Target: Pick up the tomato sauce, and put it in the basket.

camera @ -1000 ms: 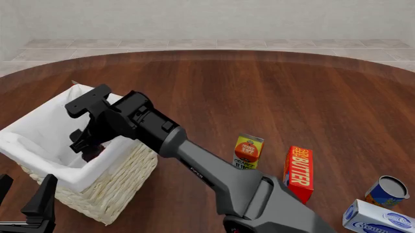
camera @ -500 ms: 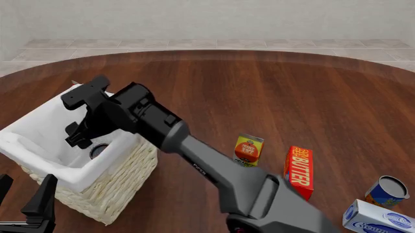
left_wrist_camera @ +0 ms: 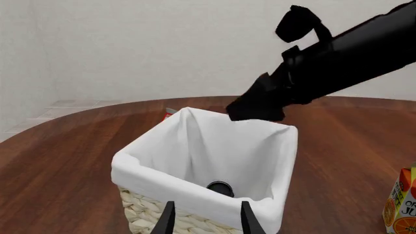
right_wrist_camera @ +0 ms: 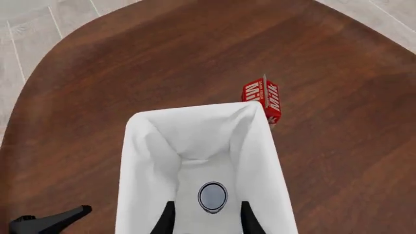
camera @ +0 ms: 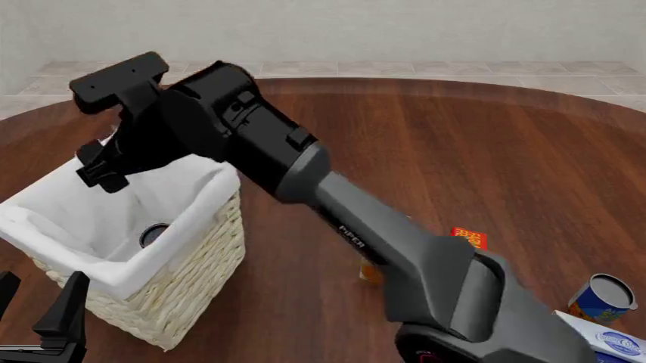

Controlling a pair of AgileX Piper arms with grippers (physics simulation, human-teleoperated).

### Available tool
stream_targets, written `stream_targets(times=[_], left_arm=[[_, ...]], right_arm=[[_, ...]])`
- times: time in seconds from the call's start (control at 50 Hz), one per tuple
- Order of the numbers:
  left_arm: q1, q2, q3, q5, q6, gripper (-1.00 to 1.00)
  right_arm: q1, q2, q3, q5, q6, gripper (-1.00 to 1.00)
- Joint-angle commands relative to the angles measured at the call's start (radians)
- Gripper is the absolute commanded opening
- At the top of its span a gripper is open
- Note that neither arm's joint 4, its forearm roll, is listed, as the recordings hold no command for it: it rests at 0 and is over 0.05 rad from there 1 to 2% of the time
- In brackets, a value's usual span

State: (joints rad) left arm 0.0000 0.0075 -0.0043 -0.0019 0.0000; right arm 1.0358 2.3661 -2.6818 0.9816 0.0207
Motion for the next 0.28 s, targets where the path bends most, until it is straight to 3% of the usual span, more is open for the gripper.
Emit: stream_targets(times=[0.02,0.06,0.28], left_arm=[[0.0,0.0,0.0,0.0,0.0,1.0],[0.0,0.0,0.0,0.0,0.0,1.0],[0.0,0.0,0.0,0.0,0.0,1.0]], right_arm=[[0.008,-0.269,0.371,-0.155,0.022,1.0],[0.002,-0.331,0.462,-0.186,0.019,1.0],[-0.031,-0.563,0.738,-0.273,0.035,1.0]])
